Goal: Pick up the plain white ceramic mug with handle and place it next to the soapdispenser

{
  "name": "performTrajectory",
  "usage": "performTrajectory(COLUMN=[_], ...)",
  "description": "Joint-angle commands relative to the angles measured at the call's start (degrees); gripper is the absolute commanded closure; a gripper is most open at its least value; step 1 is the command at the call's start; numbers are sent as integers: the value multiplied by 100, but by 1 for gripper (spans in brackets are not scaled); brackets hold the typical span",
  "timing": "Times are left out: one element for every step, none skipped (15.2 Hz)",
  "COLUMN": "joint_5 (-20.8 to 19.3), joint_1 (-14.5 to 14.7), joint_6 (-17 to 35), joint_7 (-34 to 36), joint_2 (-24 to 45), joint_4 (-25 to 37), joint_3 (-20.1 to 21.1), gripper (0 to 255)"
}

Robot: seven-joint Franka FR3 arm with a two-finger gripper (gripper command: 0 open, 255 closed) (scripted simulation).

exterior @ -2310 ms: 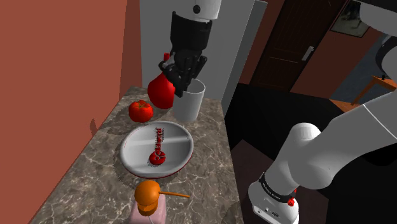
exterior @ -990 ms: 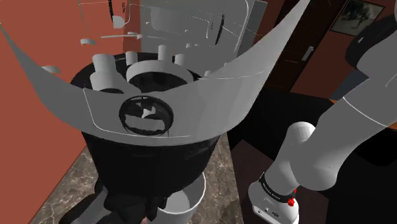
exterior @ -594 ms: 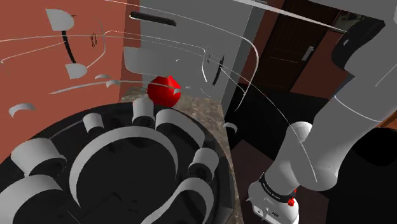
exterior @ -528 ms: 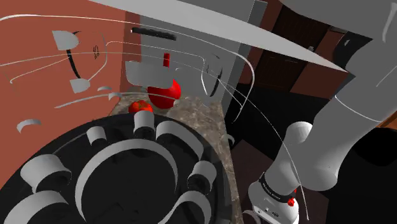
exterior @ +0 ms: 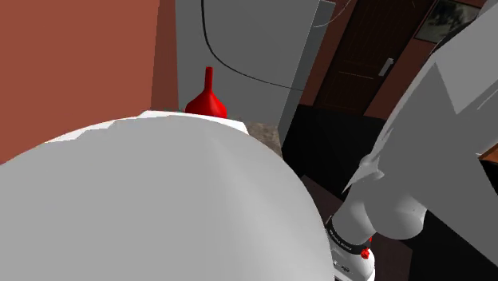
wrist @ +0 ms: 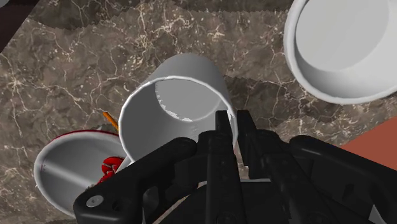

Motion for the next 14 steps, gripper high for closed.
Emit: performTrajectory(joint_5=[17, 23, 27, 30, 32, 32, 31, 29, 25, 19, 12, 3, -7, -19], joint_1=[4, 6, 8, 10, 12, 14, 17, 18, 20, 22, 24, 25, 27, 28], joint_6=[159, 236, 314, 391, 468, 545, 622, 698, 775, 851, 927, 1004, 1080, 1156], joint_7=[-5, -7, -7, -7, -5, -2, 2, 7, 13, 21, 29, 39, 50, 62], joint_2=[-21, -28, -33, -37, -38, -37, -34, -30, -23, -15, -4, 8, 22, 39], joint_4=[-171, -253, -334, -414, -491, -568, -643, -716, -789, -859, -929, -997, -1064, -1129], joint_3=[-1, -1, 0, 2, 5, 9, 13, 18, 23, 29, 36, 43, 51, 59], gripper=[255, 255, 255, 255, 255, 255, 255, 255, 255, 255, 255, 255, 255, 255])
